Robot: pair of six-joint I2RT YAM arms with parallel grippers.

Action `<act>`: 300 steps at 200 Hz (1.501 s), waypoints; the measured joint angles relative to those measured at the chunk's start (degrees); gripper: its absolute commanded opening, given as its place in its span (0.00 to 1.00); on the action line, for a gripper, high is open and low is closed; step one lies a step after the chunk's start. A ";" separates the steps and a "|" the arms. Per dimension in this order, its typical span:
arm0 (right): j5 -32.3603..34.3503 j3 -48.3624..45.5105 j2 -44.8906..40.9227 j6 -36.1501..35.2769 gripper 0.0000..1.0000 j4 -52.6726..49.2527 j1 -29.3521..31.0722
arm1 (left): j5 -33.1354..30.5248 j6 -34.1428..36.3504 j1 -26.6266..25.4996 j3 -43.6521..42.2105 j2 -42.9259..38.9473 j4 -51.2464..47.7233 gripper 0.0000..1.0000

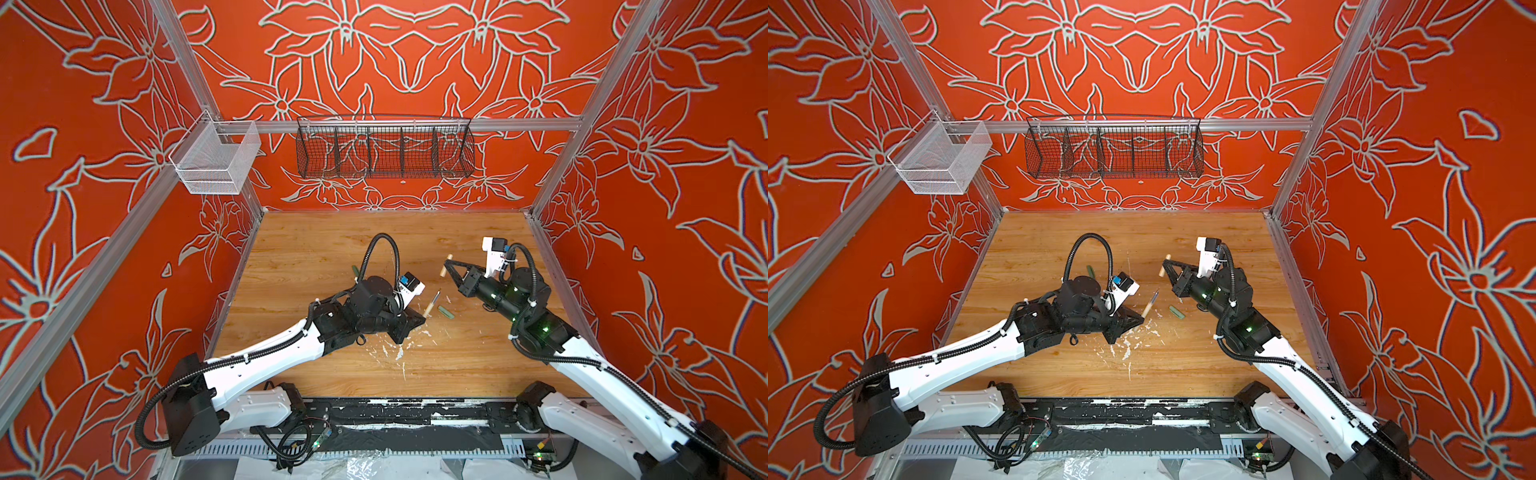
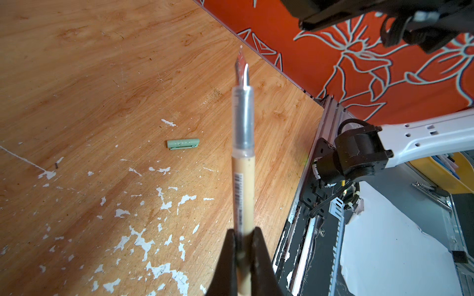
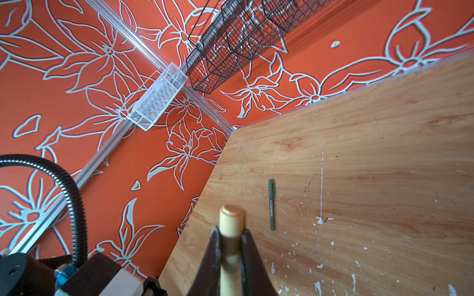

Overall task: Insert the pens into the pen caps
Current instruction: 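Lift the fountain pen upright with the left gripper while the right raises the cap, then bring the tan cap down over the pen nib with the right gripper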

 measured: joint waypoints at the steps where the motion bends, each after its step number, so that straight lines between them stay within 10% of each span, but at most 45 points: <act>1: -0.07 0.00 0.07 0.02 0.00 0.04 0.00 | 0.00 0.00 0.00 0.00 0.00 0.00 0.00; 300: -1.86 0.09 -1.25 1.57 0.00 3.30 0.00 | -2.45 2.40 -0.07 1.73 -0.92 2.97 0.00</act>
